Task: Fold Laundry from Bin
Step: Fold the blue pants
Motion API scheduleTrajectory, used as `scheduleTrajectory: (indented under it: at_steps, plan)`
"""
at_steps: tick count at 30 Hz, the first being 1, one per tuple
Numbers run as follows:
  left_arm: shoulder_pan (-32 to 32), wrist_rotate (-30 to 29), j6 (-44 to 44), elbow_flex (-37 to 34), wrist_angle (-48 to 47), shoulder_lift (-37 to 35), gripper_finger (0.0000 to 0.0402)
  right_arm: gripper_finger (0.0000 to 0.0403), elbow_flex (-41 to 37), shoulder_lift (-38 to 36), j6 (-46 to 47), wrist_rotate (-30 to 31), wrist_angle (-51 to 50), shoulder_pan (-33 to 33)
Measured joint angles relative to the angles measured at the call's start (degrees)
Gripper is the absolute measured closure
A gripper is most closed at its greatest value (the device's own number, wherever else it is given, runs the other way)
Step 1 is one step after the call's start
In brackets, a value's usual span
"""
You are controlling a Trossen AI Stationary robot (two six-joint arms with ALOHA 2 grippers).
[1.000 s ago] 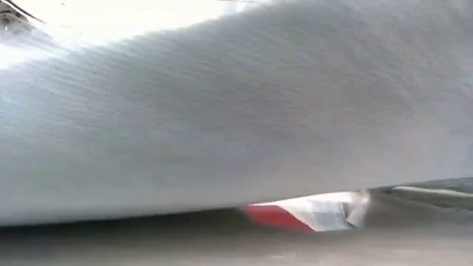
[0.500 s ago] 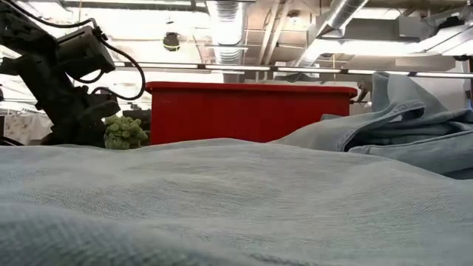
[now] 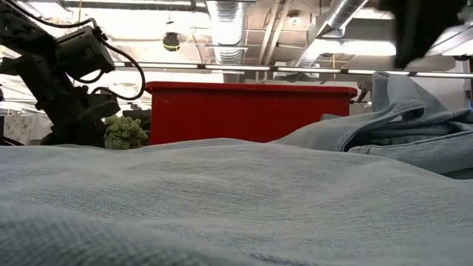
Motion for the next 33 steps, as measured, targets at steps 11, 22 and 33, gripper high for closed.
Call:
scheduleTrajectory:
  at_steps: [11,22,33]
  plan:
    - [0.0,0.3,2.5,0.0,-0.1,0.0,0.0385,0.0163,-12.1,0.1,-7.9,-6.3,10.7,-7.6]
    - [0.0,-0.1,3.0,0.0,0.0,0.0,0.0385,0.0268,-19.8,0.1,-3.4,-10.8,14.6,-11.9]
    - [0.0,-0.1,3.0,0.0,0.0,0.0,0.0385,0.0378,-10.1,-6.1,-8.2,-6.9,13.6,-12.4]
